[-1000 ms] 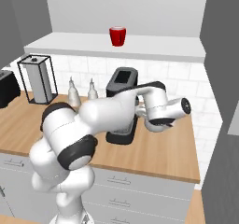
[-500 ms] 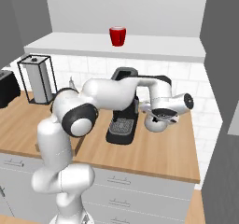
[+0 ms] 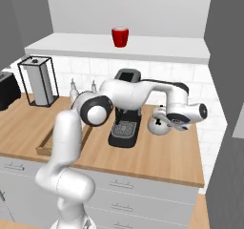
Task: Pick the kettle from the counter and place it on the tray. Then pick the mug from the cabinet and place it on the tray. Then close the cabinet doors.
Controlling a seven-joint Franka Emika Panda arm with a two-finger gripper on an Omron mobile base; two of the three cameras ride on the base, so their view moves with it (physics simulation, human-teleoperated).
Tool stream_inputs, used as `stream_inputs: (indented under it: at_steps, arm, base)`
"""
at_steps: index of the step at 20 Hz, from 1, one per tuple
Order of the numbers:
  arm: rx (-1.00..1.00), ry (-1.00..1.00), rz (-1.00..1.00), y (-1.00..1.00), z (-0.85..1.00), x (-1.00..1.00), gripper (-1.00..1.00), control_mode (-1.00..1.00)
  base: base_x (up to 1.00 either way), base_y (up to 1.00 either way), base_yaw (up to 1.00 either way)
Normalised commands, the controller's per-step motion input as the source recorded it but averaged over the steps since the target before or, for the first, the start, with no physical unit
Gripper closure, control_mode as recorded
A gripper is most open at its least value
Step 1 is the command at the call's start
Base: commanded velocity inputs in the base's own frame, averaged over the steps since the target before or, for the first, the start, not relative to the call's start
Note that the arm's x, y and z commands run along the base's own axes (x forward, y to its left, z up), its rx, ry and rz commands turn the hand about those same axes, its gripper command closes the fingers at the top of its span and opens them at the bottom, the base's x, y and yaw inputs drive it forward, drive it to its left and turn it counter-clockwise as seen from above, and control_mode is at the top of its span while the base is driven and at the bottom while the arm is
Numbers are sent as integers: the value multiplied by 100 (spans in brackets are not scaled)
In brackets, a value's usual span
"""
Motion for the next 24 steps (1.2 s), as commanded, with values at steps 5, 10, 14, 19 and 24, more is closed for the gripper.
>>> stream_inputs:
  at_steps: [5,10,14,19,24]
  arm:
    - [9,0,6,-6,0,30,-100,-100]
    - [1,-6,12,12,0,0,-100,-100]
    - [0,-15,13,49,4,-1,-100,-100]
    - [0,-15,4,88,12,-2,-100,-100]
    - [0,-2,0,66,22,3,-100,-100]
  base:
    - [0,0,0]
    - [0,0,0]
    - [0,0,0]
    - [0,0,0]
    - [0,0,0]
